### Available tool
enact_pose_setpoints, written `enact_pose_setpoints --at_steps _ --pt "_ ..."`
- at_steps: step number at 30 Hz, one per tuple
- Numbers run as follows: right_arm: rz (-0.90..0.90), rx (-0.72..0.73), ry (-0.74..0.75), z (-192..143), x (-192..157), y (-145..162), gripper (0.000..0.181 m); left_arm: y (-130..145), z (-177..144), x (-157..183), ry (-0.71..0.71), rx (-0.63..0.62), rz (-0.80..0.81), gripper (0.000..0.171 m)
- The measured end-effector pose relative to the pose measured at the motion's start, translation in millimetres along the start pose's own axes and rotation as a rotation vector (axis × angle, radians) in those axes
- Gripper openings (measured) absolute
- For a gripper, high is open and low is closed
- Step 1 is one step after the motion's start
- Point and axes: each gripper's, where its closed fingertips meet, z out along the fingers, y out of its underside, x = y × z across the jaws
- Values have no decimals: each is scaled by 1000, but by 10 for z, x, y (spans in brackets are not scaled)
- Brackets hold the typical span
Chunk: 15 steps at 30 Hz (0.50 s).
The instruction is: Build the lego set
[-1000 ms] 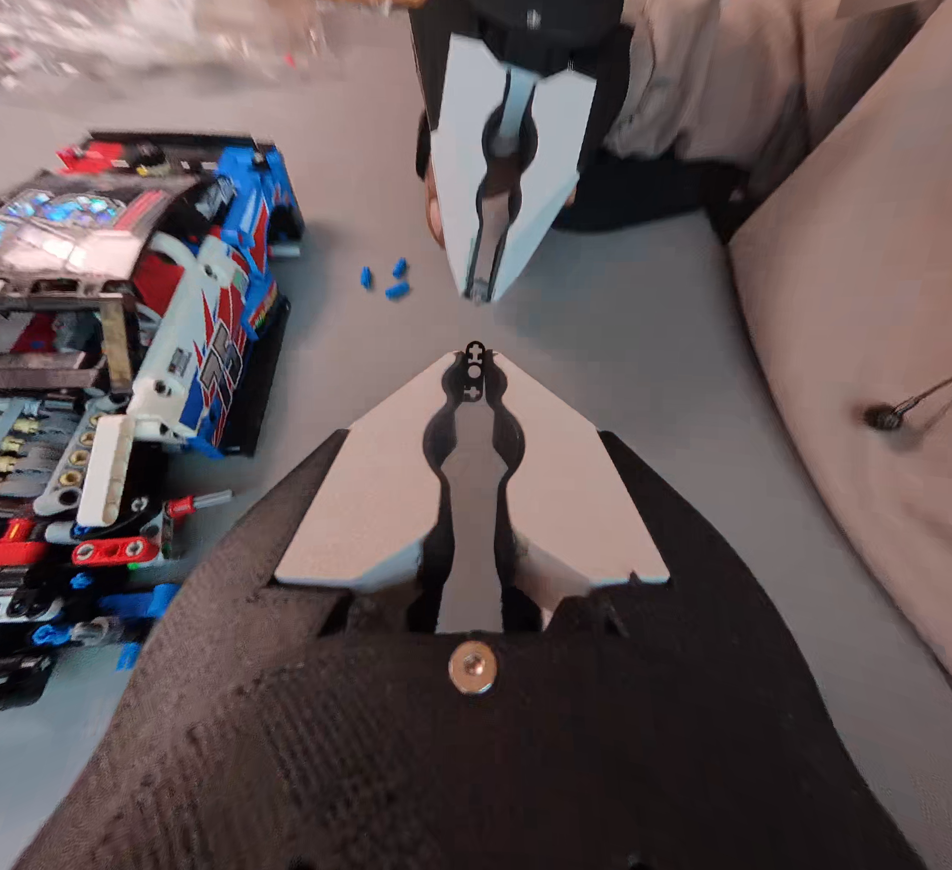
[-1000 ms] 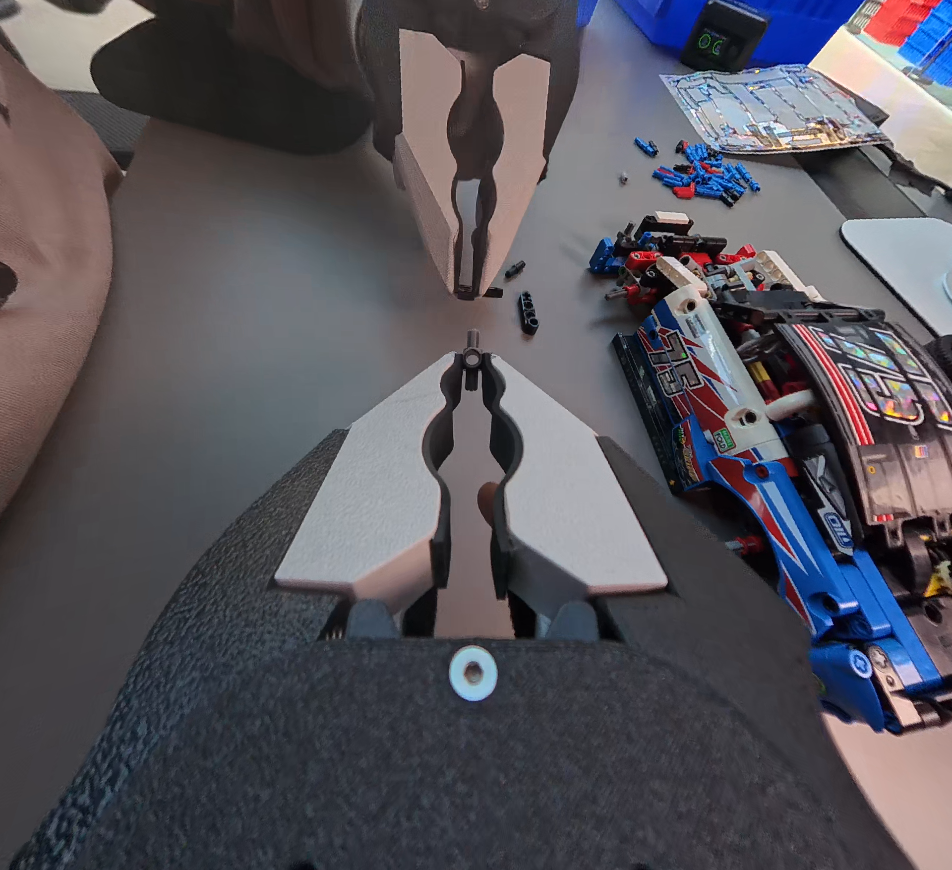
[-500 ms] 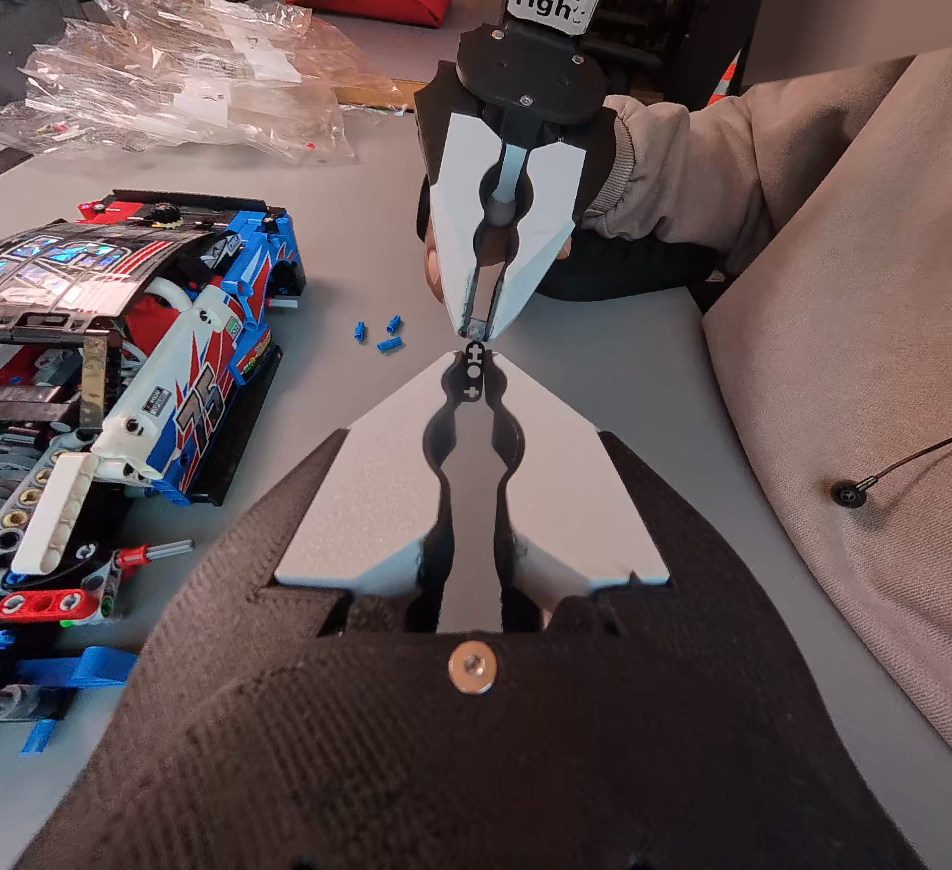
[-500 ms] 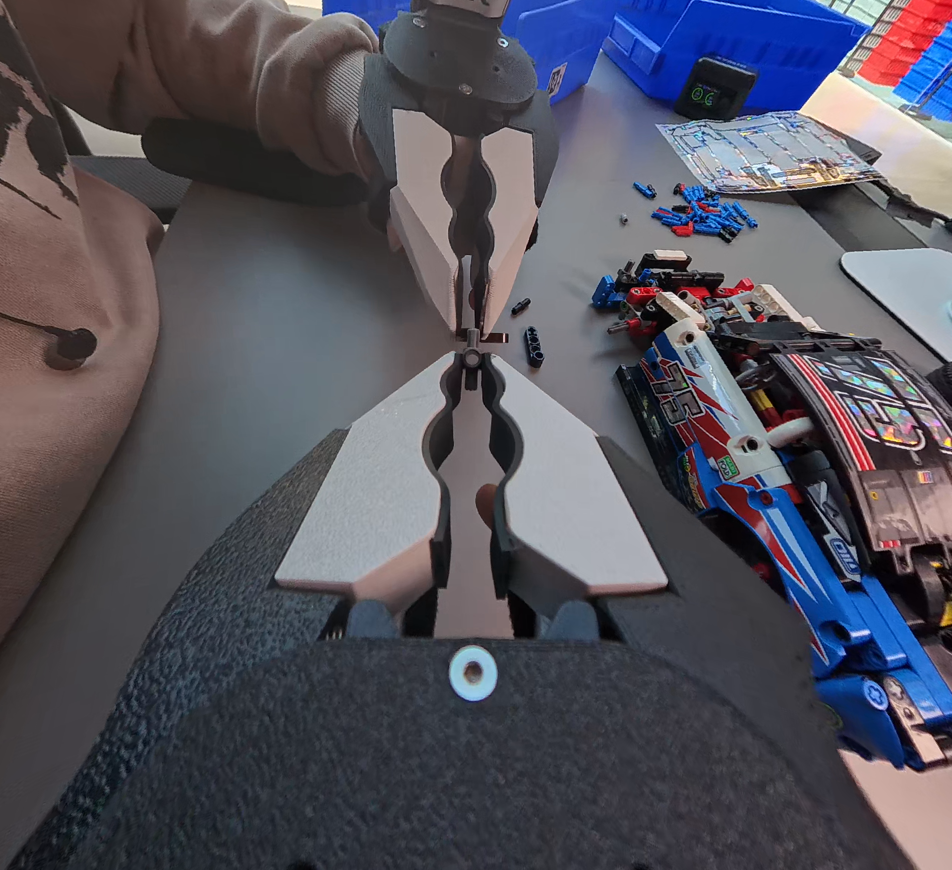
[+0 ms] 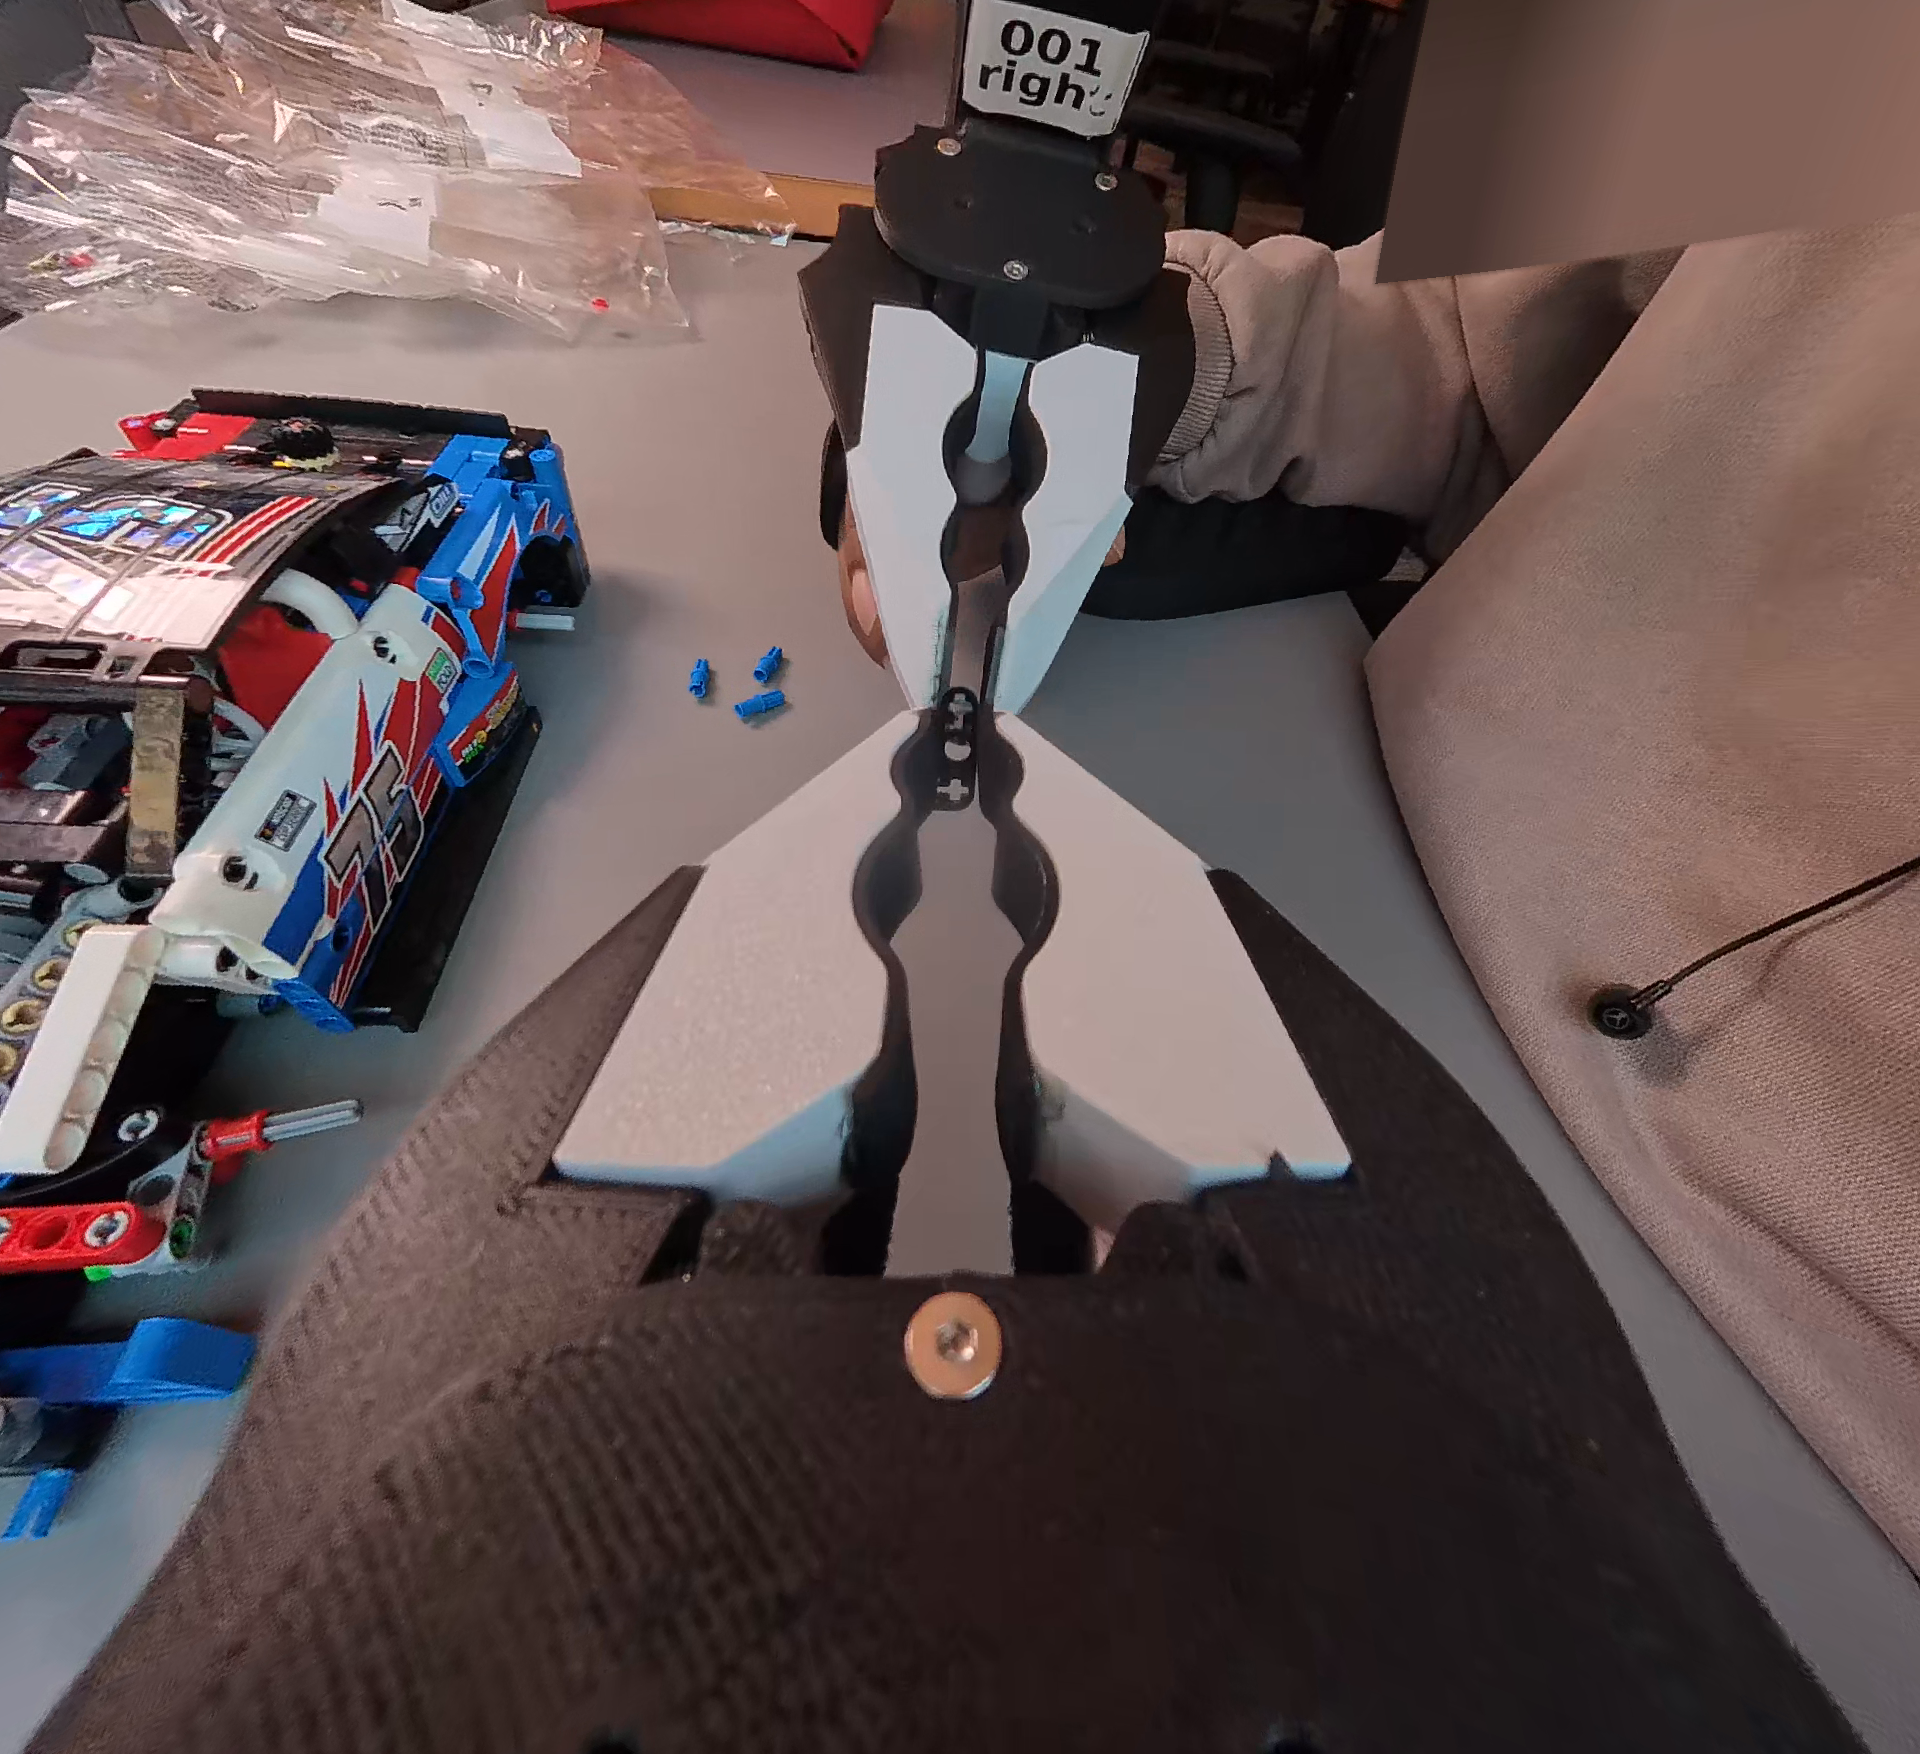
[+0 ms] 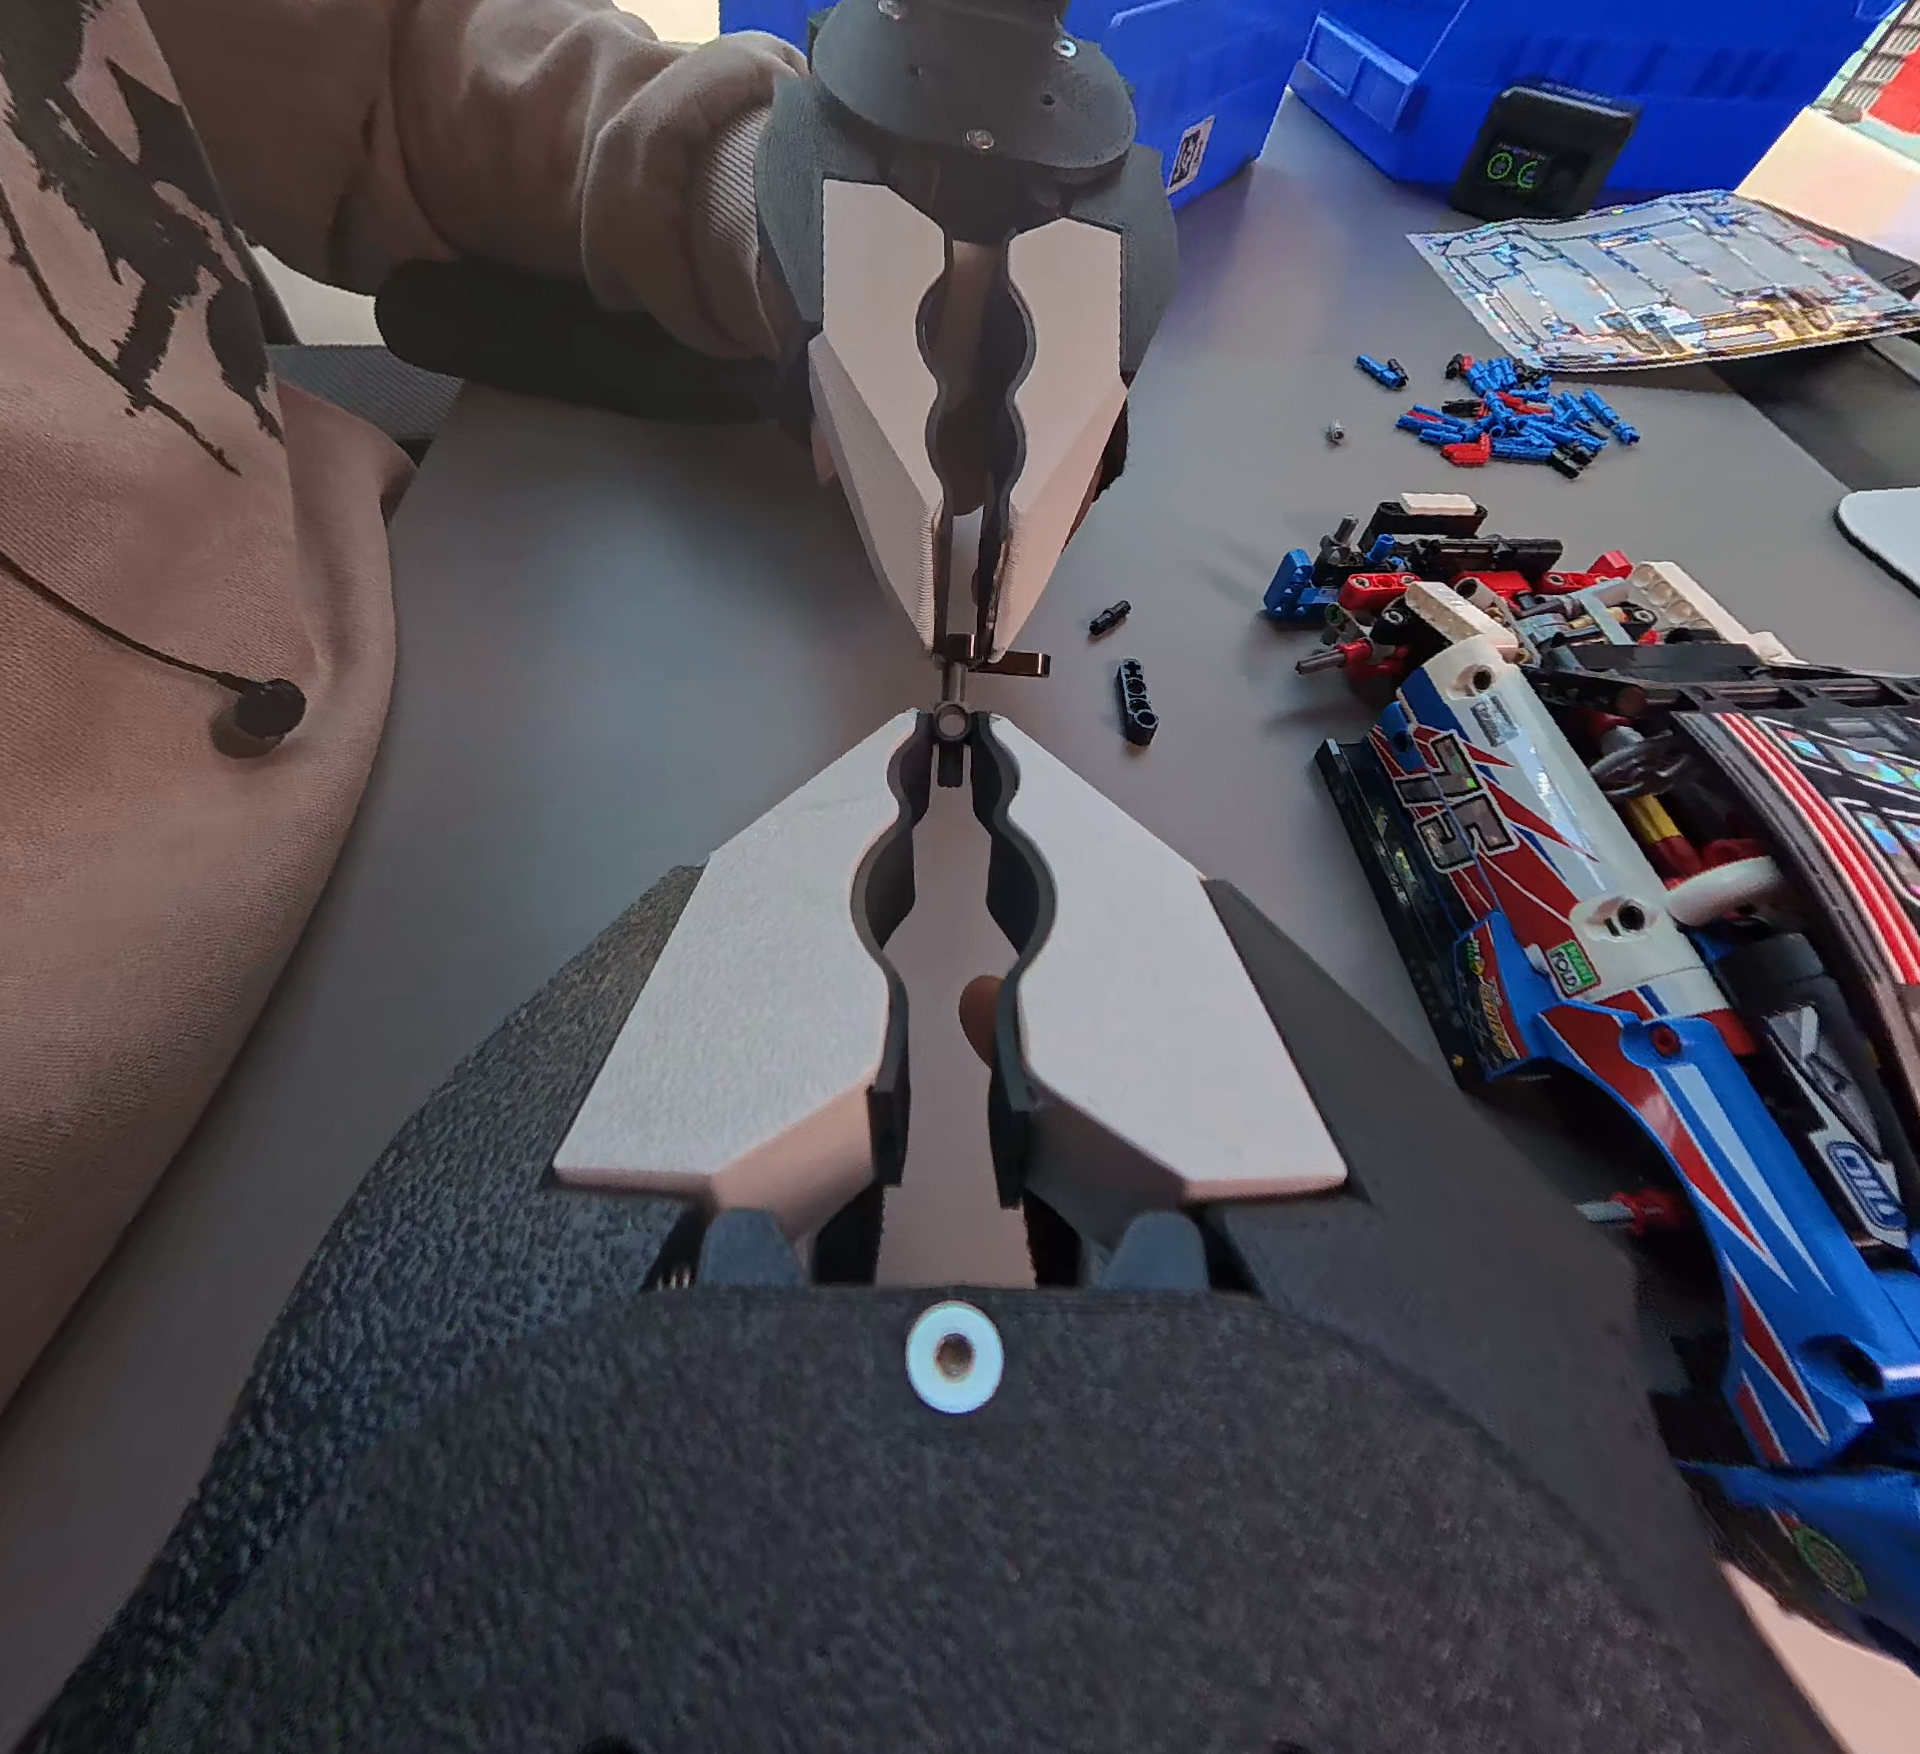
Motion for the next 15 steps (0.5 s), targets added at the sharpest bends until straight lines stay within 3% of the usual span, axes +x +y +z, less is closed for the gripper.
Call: enact_pose_setpoints --at_steps 15 --pt "103 130 -131 -33 -114 -135 5 -63 -57 145 12 5 120 6"
